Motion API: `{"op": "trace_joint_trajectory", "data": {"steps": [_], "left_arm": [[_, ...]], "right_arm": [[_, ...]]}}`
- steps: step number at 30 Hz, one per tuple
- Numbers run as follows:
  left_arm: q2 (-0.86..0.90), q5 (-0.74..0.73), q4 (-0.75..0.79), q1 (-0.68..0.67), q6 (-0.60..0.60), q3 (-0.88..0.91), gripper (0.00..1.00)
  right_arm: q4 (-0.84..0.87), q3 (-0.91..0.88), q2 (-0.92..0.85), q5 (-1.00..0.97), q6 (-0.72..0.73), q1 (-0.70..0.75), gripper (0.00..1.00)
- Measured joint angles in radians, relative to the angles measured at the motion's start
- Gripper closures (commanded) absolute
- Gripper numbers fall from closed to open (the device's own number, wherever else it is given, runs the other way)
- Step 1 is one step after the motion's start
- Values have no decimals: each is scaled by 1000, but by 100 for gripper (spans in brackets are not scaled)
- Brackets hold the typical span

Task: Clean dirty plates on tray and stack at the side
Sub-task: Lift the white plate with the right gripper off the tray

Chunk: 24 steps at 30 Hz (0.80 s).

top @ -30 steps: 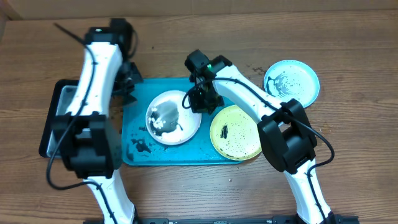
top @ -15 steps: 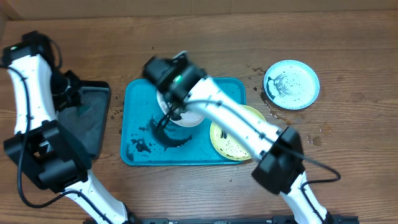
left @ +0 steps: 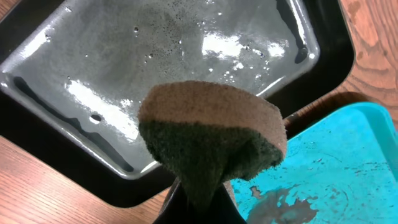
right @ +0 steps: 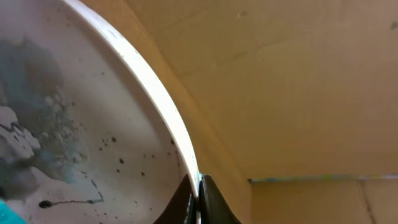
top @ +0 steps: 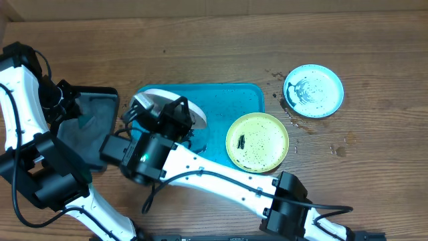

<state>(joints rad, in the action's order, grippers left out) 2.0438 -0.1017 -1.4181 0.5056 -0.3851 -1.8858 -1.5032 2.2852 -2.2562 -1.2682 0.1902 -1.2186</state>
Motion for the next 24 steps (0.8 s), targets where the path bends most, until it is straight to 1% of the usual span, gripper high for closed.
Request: {"op": "trace_joint_trajectory", "data": {"steps": [8, 11, 13, 16, 18, 21, 24], "left_arm": [[0, -10, 0, 0, 3, 0, 96], [0, -12, 0, 0, 3, 0, 96], [0, -14, -1, 0, 7, 0, 96], [0, -16, -7, 0, 19, 0, 96], [0, -18, -7, 0, 22, 0, 96], [0, -19, -7, 0, 23, 0, 96], [0, -18, -7, 0, 23, 0, 96]], "right_arm": [[-1, 0, 0, -23, -15, 8, 96], [0, 0, 0, 17, 8, 18, 96], [16, 0, 0, 90, 52, 41, 96], [82, 0, 0, 291, 87, 131, 96], [47, 0, 0, 441, 91, 230, 96], [-8, 0, 0, 577, 164, 374, 96], [-2, -1, 11, 721, 225, 518, 96]]}}
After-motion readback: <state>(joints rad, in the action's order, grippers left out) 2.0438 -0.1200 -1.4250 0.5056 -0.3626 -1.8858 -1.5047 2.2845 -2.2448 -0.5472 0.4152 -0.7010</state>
